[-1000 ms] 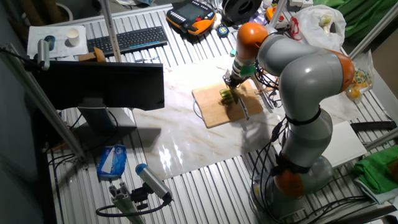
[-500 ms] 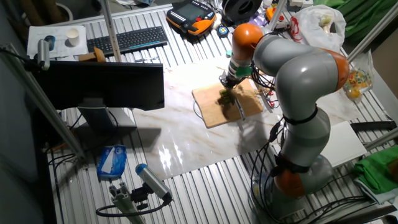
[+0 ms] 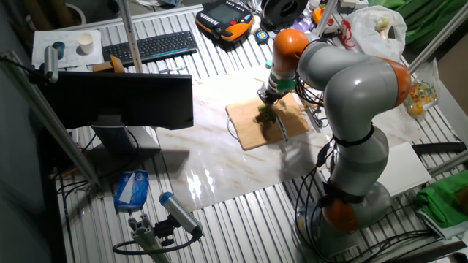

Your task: Cut the cucumber into segments

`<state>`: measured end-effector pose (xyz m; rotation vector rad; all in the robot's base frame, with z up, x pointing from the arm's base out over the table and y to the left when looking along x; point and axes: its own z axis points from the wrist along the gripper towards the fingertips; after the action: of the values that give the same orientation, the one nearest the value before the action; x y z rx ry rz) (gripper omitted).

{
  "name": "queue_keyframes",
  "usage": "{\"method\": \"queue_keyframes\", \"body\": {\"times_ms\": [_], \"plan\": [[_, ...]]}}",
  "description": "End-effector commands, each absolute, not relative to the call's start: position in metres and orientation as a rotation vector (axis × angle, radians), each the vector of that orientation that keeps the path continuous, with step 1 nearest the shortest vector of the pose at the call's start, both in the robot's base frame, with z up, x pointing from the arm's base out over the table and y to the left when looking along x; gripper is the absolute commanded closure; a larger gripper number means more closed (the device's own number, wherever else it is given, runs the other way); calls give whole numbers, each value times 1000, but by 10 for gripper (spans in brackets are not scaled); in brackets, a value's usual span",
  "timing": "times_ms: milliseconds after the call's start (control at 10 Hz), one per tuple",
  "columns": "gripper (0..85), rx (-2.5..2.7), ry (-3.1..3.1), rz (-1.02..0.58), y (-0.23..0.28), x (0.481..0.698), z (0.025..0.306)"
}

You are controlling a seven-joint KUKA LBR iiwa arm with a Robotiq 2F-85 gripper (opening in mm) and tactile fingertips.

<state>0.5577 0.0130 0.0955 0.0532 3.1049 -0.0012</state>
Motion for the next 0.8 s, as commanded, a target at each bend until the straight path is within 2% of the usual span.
{"method": "queue_keyframes", "body": {"times_ms": [0,400,700], "plan": [[843,54,3104,-1,12,558,95],[843,51,3098,4,13,558,85],[843,59,3090,9,16,551,78]]}}
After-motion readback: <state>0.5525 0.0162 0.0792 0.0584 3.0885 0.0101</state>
